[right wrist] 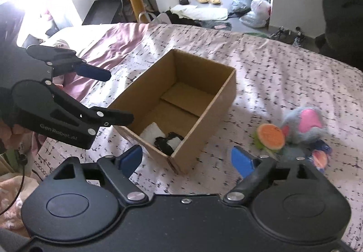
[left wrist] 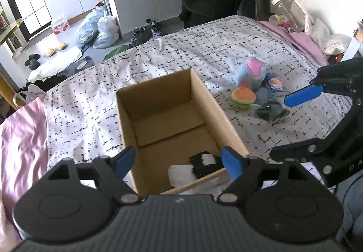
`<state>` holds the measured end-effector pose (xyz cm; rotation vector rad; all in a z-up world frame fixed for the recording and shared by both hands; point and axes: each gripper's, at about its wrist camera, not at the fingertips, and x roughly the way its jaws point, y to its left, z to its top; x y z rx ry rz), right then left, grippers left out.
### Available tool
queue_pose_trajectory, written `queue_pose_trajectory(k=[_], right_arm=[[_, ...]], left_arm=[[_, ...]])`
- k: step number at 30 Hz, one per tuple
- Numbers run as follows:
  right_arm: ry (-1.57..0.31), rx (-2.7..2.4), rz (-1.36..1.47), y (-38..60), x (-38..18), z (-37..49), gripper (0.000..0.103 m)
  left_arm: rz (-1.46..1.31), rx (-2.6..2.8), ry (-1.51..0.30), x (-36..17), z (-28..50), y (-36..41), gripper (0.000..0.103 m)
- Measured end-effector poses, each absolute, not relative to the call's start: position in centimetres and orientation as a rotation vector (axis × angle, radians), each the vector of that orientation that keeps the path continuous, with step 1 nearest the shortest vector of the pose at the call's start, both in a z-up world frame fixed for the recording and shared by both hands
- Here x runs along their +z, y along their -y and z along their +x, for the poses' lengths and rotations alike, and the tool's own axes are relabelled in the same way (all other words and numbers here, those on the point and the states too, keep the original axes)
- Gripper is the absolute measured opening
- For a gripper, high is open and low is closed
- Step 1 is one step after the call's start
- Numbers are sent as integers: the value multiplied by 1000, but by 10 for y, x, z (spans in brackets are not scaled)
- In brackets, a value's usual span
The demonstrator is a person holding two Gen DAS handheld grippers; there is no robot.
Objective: Organize soft objects
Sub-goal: 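Lower the black lace pouch into the box and open the right tool, then move both tools back toward the remaining items beside the plush toys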
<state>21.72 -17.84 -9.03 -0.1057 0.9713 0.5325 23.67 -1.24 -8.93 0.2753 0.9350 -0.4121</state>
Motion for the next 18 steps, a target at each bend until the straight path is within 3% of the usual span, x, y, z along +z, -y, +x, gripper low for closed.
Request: queue_pose_trajectory(k=[4, 9, 18], right_arm=[[-948, 502, -93, 197, -87, 208, 95], [-941, 465, -60, 223, -87, 195, 95], [-931, 371, 12, 276, -96, 183, 95]], left_arm=[[267, -407, -935, -87, 229, 25, 96], [255, -447, -943, -88, 221, 43, 103], [228, -499, -933, -90, 215, 76, 103]])
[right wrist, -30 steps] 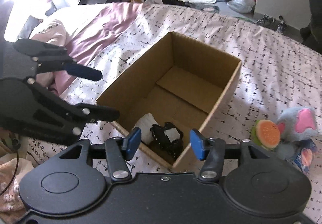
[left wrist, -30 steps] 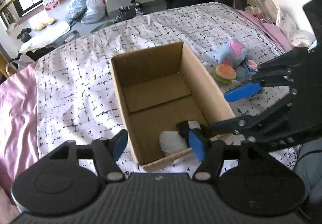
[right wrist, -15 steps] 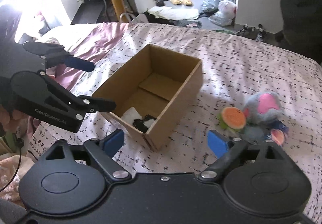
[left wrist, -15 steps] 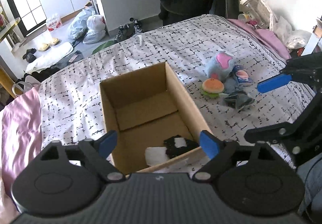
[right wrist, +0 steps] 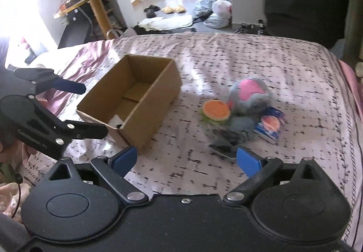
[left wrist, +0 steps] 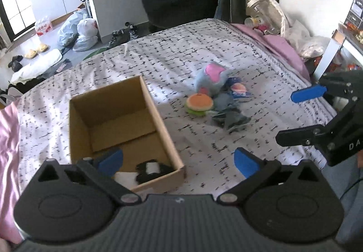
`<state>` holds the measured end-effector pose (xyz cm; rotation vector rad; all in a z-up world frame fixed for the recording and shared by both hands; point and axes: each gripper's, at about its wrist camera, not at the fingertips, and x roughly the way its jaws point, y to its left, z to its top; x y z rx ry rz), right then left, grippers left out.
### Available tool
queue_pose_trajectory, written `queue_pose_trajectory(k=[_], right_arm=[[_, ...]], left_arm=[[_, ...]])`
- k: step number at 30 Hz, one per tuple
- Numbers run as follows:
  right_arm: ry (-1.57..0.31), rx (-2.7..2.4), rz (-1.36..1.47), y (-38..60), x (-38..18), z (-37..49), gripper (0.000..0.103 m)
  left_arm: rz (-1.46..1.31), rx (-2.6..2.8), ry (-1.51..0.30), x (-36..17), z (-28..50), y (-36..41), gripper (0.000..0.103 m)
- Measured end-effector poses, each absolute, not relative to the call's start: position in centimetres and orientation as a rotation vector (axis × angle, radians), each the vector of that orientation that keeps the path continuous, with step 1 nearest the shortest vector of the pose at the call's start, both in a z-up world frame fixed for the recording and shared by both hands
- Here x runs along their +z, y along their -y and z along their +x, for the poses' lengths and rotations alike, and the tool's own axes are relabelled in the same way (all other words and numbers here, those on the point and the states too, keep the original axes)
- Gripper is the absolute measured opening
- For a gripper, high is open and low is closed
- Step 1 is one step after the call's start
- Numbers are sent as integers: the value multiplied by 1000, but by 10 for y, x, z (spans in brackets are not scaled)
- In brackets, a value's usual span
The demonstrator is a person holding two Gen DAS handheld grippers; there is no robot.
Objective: Organize soft objects
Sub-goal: 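Move both tools back toward the remaining items beside the plush toys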
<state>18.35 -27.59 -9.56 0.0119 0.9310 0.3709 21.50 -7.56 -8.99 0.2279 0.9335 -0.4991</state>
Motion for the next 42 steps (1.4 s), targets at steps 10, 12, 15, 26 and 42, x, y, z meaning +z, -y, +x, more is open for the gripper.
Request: queue_pose_trajectory(k=[10, 12, 15, 26, 42], right_arm=[[-919, 277, 86, 321, -110, 176, 103], [-920, 268, 103, 328, -112, 177, 103], [-920, 259, 121, 337, -115, 179, 103], [-957, 231, 182, 360, -133, 194, 88], [-1075, 187, 207, 377, -162, 235, 77]], left_arm=[[207, -523, -938, -96, 218, 106, 103], [208, -525, -952, -99, 220, 112, 103], [192, -541, -963, -102, 223, 122, 103], [206, -552, -979, -117, 238, 154, 100], [242, -584, -1064, -154, 273, 195, 93]])
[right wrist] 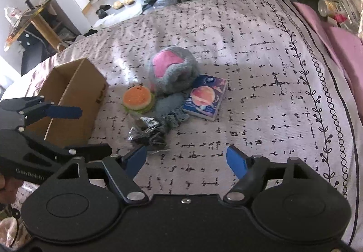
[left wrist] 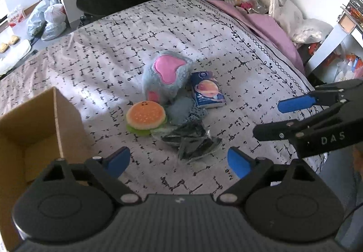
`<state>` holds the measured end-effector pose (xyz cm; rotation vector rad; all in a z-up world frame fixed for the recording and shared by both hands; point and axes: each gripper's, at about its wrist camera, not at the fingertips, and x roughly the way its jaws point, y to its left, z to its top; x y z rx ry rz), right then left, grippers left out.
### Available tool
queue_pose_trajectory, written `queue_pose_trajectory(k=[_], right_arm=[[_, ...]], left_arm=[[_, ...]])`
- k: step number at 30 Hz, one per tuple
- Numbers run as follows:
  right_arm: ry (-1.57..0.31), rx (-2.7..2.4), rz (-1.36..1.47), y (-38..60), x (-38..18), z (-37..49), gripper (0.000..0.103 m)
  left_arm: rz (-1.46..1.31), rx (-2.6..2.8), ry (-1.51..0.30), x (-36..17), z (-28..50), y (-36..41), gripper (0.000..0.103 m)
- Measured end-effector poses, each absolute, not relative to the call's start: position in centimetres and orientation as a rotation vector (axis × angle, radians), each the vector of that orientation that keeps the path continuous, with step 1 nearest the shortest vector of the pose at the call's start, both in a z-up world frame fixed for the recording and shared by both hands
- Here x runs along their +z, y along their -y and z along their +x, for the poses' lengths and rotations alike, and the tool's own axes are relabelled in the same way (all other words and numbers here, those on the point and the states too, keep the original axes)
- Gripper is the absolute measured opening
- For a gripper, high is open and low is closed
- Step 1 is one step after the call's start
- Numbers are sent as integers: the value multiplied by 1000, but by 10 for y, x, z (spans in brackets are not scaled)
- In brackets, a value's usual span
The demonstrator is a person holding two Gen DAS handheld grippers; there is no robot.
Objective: Organize soft objects
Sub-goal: 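Move both tools back toward the remaining items beside the plush toys, then grasp the clear plastic bag with left tool while right grasps the Vinda tissue pack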
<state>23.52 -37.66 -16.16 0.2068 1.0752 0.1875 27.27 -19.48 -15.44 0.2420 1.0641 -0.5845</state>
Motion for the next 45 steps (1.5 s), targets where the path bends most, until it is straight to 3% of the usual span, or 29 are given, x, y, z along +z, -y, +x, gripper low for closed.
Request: queue_pose_trajectory(k=[17, 20, 22, 23, 29, 39, 45], right_arm=[[-1152, 152, 163, 381, -187, 303, 76], [-1170, 132, 219, 386, -196, 314, 76], [-1174, 120, 222, 386, -201, 321, 76], [-1176, 118, 222, 385, -203, 324, 76], [-1183, 102, 208, 378, -211, 336, 76], [-1190, 80, 189, 365, -222, 351, 76], [-1229, 57, 197, 368, -239, 352, 56]], left_arm=[[245, -600, -1194, -214, 309, 231, 92], [204, -612, -1237, -224, 314, 231, 72], [180, -607, -1255, -228, 316, 230, 49], [183, -597, -1253, -229, 316, 229, 47], [137, -587, -1252, -224, 317, 220, 40], [82, -532, -1231, -213, 315, 199, 38], [52, -495, -1217, -208, 318, 187, 38]])
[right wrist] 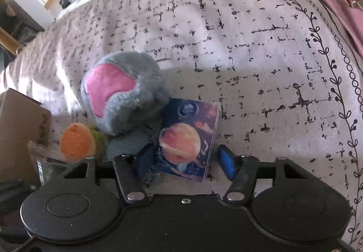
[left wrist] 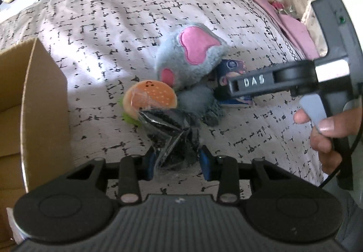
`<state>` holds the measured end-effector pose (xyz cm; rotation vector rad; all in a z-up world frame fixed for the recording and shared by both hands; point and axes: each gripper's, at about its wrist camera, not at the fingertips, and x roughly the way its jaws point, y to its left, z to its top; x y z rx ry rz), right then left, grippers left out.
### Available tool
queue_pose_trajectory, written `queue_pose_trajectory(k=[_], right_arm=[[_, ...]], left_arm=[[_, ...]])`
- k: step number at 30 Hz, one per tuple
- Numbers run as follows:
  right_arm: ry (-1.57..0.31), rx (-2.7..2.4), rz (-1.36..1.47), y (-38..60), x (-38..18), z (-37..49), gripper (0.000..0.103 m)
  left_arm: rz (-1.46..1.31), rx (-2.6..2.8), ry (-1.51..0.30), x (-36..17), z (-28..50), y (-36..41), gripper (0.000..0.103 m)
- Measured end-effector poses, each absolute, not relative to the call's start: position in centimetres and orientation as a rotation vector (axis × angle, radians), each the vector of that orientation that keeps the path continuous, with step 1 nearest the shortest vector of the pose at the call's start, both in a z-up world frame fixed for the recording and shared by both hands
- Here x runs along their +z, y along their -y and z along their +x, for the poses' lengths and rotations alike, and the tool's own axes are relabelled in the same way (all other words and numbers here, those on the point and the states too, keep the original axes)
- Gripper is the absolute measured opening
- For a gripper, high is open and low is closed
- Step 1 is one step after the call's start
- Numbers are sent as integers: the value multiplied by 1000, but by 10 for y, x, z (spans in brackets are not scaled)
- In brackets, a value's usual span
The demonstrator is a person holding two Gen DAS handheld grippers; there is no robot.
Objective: Organize soft objects
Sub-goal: 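Grasp the clear plastic bag with left tool while right grasps the Vinda tissue pack, then drop the plastic bag into the box with left tool while right carries the tissue pack over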
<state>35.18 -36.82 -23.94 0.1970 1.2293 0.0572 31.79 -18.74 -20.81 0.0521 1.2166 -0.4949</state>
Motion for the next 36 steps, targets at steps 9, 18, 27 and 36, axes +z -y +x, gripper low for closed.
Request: queue_pose_trajectory(k=[9, 18, 27, 36], right_arm=[[-1228, 47, 155, 371, -229, 327, 47], [-1194, 54, 154, 366, -207, 290, 46], [-1146, 62, 114, 347, -187, 266, 46], [-1085, 94, 103, 327, -158, 248, 46]], left_arm=[[48, -506, -1196, -199, 310, 182, 38], [28, -522, -1187, -186, 295, 172, 38], [36, -525, -1142, -165, 274, 158, 38], [47, -534, -1092, -146, 256, 144, 38]])
